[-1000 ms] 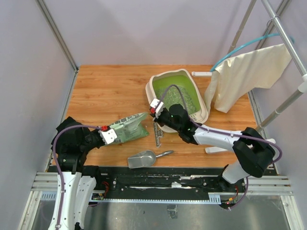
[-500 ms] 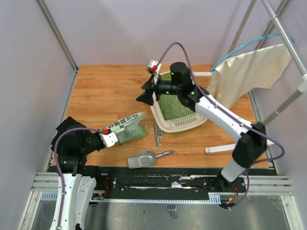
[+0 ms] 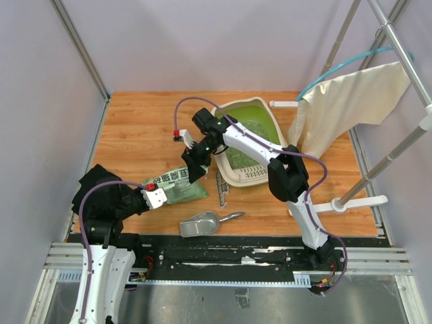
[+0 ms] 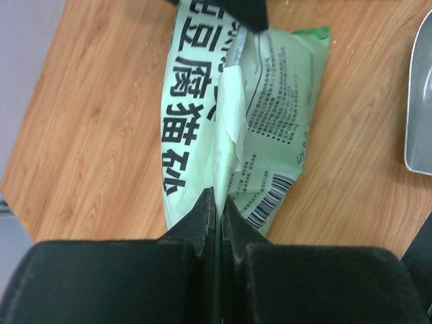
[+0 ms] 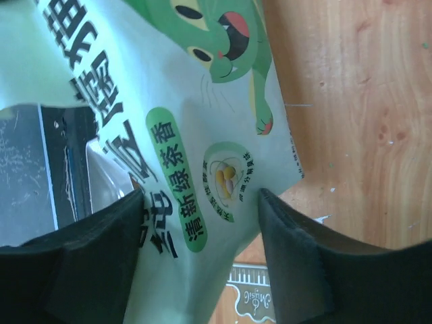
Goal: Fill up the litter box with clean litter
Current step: Close the cat litter bag at the center of the board, then pick up the clamp at the center of the board.
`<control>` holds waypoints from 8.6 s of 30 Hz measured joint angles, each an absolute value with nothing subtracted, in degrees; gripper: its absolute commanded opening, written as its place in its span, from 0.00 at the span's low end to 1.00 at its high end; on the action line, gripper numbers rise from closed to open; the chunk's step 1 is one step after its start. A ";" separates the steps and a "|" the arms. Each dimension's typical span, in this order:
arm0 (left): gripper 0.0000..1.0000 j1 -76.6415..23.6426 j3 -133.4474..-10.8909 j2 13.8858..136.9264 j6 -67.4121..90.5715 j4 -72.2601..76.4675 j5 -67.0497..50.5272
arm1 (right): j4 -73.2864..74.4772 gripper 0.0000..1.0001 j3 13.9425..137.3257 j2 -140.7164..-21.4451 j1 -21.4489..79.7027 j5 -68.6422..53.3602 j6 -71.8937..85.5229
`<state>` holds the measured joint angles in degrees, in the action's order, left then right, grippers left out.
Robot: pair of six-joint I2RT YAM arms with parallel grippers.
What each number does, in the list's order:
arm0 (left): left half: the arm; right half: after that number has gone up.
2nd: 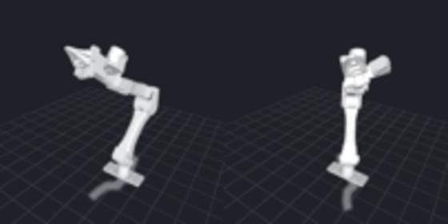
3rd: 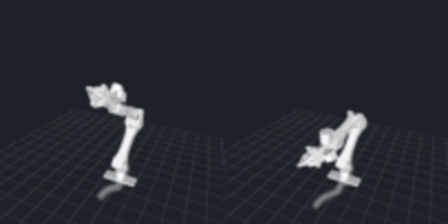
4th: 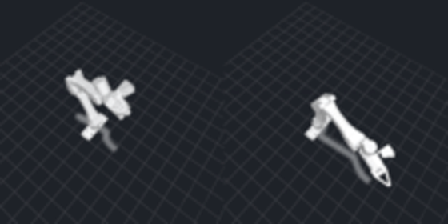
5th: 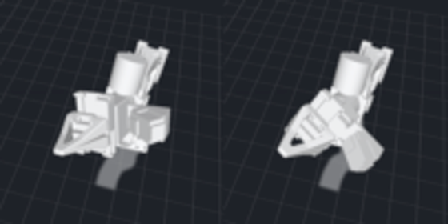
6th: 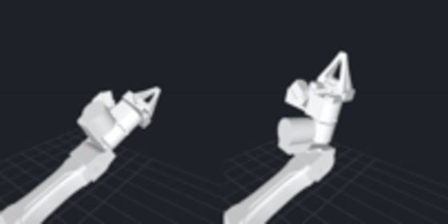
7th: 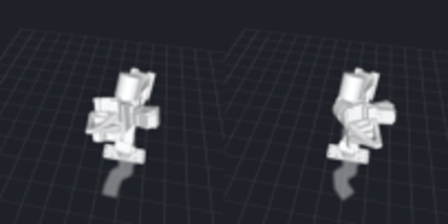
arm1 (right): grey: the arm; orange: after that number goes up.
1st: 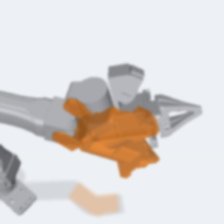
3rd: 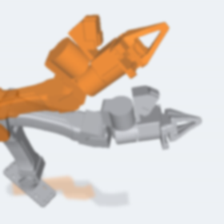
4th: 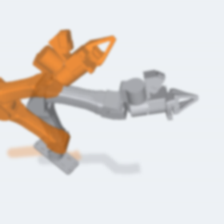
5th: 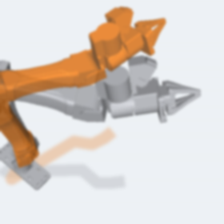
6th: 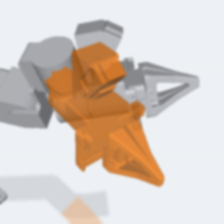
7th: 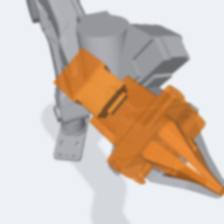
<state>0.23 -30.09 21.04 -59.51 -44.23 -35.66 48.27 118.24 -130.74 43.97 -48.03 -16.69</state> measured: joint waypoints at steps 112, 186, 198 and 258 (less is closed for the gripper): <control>0.01 -5.02 -31.14 40.77 -46.61 -33.19 -33.26 | 0.54 0.19 72.12 -102.39 48.05 -38.98 -7.64; 0.59 2.50 -37.58 51.48 -31.03 -22.57 -34.54 | 14.22 0.56 54.89 -88.47 56.47 5.37 33.95; 0.70 2.50 -37.58 49.23 -27.62 -16.51 -31.94 | 11.40 0.52 58.37 -99.39 59.40 19.00 46.00; 0.85 2.50 -38.26 29.87 -7.90 -4.91 -27.86 | 21.19 0.15 84.03 -119.22 59.70 32.18 31.75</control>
<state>2.50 -38.26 29.87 -7.90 -4.91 -27.86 21.19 84.03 -119.22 59.70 32.18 31.75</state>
